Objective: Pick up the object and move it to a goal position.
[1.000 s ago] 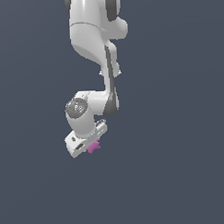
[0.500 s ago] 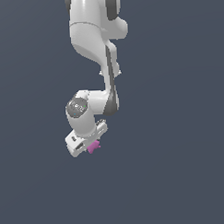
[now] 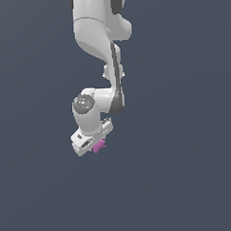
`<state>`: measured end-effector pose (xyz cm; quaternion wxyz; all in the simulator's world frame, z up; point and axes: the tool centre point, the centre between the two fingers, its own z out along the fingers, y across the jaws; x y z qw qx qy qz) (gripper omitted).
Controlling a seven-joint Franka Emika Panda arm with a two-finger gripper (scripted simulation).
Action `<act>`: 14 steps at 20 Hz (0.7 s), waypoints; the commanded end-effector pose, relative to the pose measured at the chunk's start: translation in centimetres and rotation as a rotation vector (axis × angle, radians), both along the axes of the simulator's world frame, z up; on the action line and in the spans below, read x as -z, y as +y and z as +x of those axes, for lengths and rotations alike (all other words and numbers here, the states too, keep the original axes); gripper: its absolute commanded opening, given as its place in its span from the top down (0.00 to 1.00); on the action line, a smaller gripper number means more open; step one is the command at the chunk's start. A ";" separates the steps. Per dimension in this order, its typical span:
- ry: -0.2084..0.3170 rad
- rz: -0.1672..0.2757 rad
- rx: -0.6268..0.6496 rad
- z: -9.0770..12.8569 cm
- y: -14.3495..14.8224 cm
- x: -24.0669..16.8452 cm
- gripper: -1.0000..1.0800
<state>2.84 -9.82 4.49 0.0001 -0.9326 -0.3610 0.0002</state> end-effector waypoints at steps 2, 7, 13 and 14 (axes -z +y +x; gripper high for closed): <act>0.000 0.000 0.000 -1.5 0.7 -0.3 1.00; 0.000 0.000 0.000 -3.7 1.8 -0.8 1.00; 0.000 0.000 0.000 -5.4 2.6 -1.1 1.00; 0.000 0.000 0.000 -5.6 2.7 -1.2 1.00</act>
